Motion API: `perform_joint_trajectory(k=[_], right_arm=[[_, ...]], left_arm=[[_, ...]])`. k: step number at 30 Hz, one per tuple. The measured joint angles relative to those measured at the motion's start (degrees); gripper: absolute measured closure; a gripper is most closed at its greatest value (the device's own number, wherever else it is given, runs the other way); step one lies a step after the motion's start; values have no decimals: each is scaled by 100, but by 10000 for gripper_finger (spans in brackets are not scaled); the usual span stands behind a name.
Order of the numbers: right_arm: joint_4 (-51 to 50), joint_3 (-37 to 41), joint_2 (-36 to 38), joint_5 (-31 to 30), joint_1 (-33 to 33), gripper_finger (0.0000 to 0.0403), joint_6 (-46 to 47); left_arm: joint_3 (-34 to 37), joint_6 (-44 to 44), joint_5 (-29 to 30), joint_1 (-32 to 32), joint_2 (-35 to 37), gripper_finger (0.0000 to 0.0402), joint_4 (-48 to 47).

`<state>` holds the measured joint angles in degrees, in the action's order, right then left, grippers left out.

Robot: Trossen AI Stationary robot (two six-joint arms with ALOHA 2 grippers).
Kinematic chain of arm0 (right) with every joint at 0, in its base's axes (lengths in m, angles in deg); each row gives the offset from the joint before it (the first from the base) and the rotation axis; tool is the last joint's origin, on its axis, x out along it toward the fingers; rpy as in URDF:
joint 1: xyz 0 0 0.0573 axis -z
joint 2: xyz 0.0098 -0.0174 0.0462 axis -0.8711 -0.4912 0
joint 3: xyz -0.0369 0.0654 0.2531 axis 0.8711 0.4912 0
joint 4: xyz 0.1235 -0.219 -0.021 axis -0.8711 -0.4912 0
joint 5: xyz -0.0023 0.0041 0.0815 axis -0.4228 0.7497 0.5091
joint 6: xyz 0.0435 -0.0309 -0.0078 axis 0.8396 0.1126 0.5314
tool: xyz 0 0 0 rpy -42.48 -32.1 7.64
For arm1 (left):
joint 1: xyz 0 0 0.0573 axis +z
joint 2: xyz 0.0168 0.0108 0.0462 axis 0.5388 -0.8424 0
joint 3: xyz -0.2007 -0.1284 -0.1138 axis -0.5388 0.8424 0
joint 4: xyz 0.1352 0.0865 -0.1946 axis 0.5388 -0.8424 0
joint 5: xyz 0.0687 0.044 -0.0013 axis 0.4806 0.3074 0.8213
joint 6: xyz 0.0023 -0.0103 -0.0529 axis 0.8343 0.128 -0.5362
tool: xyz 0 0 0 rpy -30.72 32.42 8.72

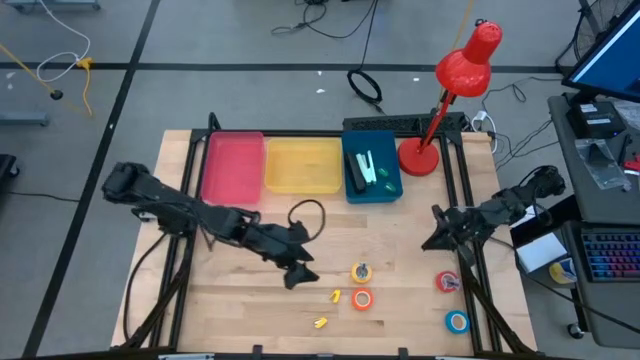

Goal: Pick and place Stapler, Stapler remover, tape
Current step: Put the top yellow small stapler into the blue bin

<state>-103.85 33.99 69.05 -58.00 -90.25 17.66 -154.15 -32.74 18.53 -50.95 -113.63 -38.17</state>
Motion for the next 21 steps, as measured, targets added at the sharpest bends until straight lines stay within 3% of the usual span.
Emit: perform_joint_trajectory(k=[5, 9, 15, 21], right_arm=[[-189, 0, 432, -599, 2, 402, -256], [-192, 0, 419, -587, 2, 402, -328], [-215, 0, 382, -612, 2, 401, -347], [-233, 0, 382, -902, 2, 401, -409]], left_arm=[[-43, 215, 125, 126, -466, 39, 843], [-43, 184, 115, 207, -721, 39, 1420], [-32, -263, -568, 276, -889, 39, 1093], [-32, -1386, -618, 150, -967, 39, 785]])
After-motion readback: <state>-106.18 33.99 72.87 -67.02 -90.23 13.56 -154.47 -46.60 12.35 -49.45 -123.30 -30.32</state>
